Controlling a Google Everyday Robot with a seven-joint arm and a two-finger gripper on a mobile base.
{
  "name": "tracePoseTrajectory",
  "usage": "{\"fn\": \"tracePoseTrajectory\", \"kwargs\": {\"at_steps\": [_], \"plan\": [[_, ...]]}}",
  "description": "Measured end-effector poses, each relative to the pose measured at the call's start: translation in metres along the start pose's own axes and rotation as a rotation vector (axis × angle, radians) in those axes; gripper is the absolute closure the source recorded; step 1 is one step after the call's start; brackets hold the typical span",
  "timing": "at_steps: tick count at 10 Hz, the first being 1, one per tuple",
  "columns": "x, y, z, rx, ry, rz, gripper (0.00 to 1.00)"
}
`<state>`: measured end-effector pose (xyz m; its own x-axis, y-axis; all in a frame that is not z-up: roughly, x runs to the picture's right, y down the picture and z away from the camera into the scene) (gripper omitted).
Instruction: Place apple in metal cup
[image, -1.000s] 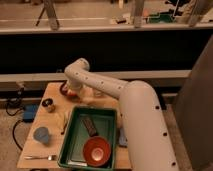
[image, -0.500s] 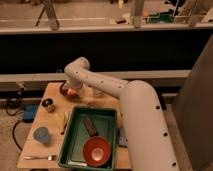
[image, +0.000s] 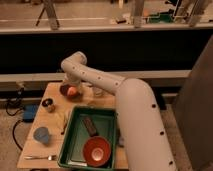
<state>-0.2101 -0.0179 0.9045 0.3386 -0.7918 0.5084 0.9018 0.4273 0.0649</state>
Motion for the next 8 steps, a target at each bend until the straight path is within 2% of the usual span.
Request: {"fn": "tracePoseTrajectory", "kwargs": {"at_steps": [5, 8], "plan": [[0.010, -0.017, 0.003, -0.012, 0.011, -0.047, 0.20], [0.015, -0.022, 0.014, -0.021, 0.010, -0.068, 0.20]]}}
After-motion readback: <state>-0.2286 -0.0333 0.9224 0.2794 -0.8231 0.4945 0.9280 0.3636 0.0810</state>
